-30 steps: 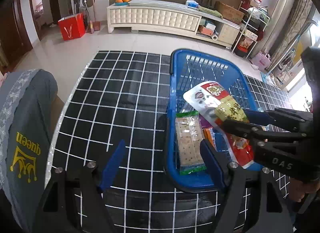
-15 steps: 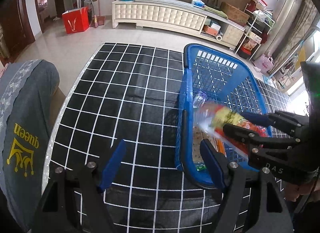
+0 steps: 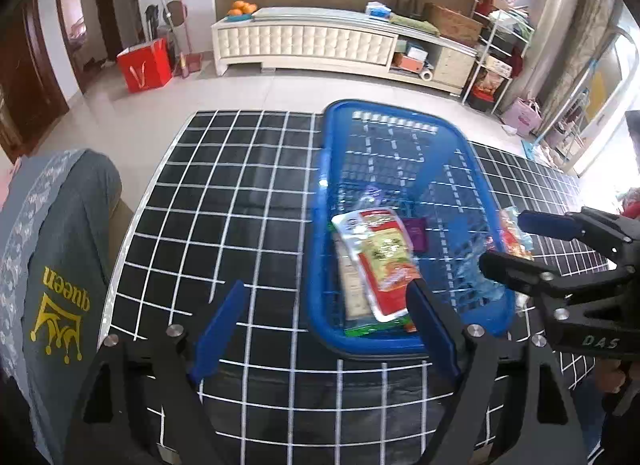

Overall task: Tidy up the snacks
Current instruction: 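Lower the tripe packet into the basket and open the right tool, then move the right tool to the orange snack bag and grasp it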

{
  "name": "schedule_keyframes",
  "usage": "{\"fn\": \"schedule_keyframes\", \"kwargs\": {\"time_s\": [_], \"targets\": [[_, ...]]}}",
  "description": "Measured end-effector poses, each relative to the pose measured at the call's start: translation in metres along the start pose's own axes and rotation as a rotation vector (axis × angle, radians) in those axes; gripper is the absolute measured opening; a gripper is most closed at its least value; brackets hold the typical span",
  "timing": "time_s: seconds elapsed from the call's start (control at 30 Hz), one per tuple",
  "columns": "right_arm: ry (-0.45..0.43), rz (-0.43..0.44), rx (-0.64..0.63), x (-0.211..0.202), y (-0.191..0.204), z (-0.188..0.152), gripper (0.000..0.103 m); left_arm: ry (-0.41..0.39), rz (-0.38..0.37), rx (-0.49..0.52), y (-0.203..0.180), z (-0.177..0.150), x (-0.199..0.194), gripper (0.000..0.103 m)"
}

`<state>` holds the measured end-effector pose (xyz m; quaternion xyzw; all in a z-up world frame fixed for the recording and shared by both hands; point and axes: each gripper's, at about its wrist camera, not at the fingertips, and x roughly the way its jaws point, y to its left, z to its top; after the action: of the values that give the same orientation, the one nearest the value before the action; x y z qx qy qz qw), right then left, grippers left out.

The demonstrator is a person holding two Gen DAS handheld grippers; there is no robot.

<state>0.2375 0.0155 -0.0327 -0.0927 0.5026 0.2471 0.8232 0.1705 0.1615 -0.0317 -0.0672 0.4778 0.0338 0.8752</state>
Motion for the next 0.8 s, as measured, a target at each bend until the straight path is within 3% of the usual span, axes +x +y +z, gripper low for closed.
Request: {"fn": "schedule_keyframes", "kwargs": {"time_s": [0.4,0.8], "targets": [[-0.046,-0.087,0.068,-0.076,-0.083,-0.048,0.074,-0.042,-0.068,0.133,-0.103,0.004,-0.023,0.081],[-0.020,-0.098,0.097,-0.074,-0.151,-0.099,0.074,-0.054,-0.097,0.165,-0.185,-0.015,0.006,0.081]]}}
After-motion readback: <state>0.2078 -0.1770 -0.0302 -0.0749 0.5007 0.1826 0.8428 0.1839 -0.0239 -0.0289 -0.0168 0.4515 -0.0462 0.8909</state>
